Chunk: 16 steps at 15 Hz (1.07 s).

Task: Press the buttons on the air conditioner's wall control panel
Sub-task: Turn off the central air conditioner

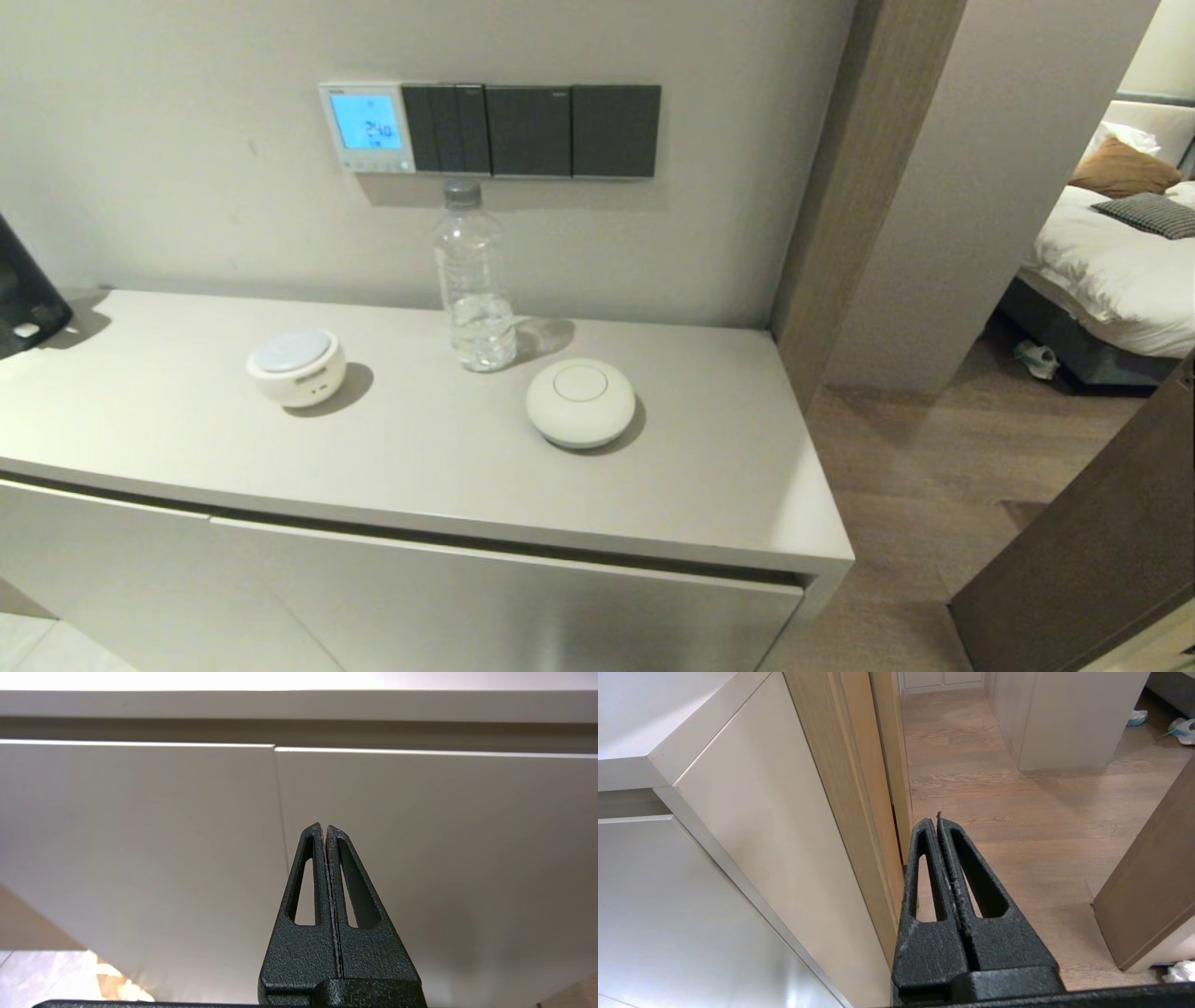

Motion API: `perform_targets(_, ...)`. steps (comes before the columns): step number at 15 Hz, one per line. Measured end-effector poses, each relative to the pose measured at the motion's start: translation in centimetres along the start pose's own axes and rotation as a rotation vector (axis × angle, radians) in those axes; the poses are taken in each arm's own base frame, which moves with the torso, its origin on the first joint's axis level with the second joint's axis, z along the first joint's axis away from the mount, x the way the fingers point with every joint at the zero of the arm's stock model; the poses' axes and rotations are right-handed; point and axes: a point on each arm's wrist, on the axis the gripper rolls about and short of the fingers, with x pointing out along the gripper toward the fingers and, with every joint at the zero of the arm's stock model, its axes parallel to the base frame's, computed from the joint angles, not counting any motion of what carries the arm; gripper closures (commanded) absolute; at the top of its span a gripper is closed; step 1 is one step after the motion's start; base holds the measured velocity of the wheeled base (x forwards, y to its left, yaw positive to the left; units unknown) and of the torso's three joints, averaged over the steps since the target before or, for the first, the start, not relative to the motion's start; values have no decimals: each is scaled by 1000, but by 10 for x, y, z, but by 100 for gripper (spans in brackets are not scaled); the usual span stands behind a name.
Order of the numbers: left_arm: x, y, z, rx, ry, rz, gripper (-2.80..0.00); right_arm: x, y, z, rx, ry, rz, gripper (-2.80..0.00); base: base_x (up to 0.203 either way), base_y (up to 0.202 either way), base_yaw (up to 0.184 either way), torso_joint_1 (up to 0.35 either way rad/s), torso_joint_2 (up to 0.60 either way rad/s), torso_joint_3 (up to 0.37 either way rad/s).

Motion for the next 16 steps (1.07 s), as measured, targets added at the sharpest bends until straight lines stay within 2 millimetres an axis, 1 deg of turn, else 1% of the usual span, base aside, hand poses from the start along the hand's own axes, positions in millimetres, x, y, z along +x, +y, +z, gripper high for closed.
perform_targets(2,2,0,-2,2,-23,24,0,0,0,0,0,0,0,0,0,0,0,0,0,0)
perform_targets(16,3,0,-5,-7,-14,27,0,0,0,0,0,0,0,0,0,0,0,0,0,0)
